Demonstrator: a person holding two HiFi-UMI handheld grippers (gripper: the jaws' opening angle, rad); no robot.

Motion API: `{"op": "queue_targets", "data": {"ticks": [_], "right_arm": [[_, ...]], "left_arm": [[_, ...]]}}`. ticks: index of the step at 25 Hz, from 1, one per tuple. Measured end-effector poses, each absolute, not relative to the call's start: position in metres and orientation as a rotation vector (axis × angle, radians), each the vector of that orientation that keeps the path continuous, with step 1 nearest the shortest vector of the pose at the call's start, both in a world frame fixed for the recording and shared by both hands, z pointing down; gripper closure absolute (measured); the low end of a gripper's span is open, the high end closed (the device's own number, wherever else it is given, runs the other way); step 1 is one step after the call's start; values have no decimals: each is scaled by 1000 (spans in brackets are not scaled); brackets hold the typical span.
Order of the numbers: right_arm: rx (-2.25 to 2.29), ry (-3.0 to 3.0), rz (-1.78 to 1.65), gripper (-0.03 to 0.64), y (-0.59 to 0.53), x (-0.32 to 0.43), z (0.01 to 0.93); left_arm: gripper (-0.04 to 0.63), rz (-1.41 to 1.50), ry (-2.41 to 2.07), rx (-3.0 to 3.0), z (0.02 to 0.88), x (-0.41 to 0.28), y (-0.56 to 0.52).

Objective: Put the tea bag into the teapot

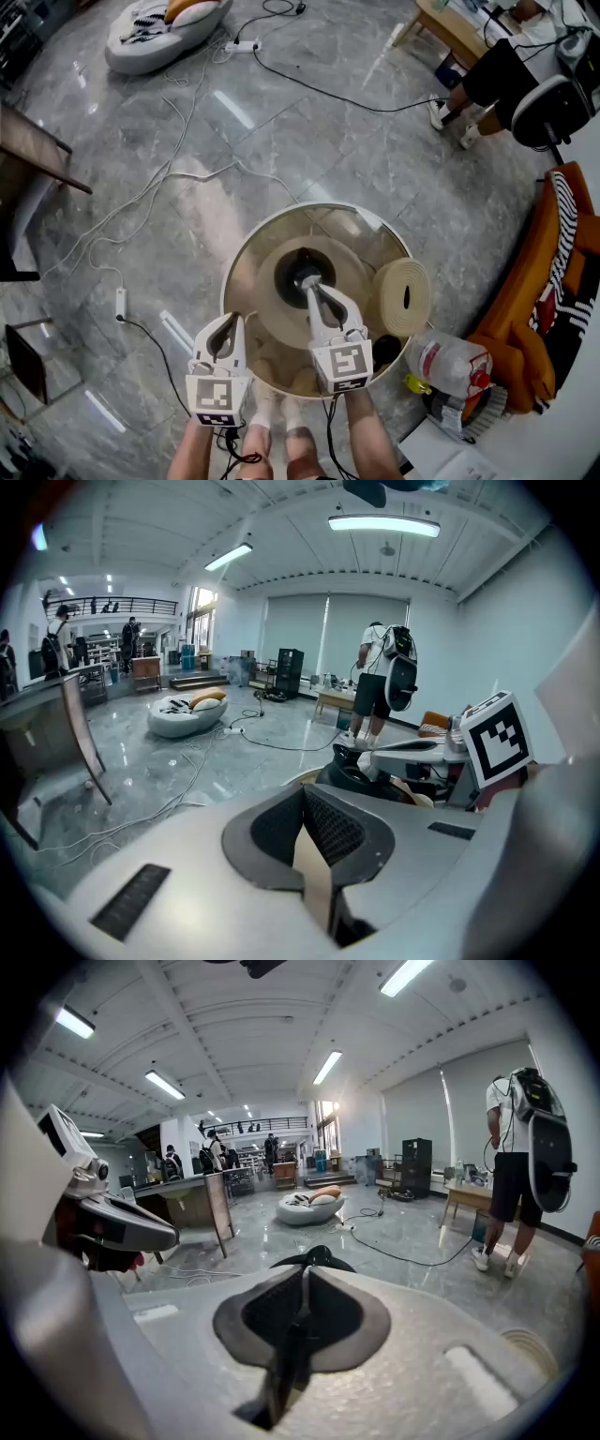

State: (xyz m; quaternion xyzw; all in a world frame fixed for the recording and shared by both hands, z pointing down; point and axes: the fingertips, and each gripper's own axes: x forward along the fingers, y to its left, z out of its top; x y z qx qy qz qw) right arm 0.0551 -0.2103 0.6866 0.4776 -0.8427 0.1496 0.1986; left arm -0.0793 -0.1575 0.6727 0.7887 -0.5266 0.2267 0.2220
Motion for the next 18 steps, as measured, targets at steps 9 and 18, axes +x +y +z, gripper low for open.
{"op": "queue_targets", "data": {"ticks": [9,18], "right_arm": [[1311,-2406,431,348,-204,46,685],[1325,-2414,429,348,-205,49,676]], "left_arm": [[578,624,-1452,2182,671,-79,-156],[578,624,-1472,2177,663,-82,-155]]}}
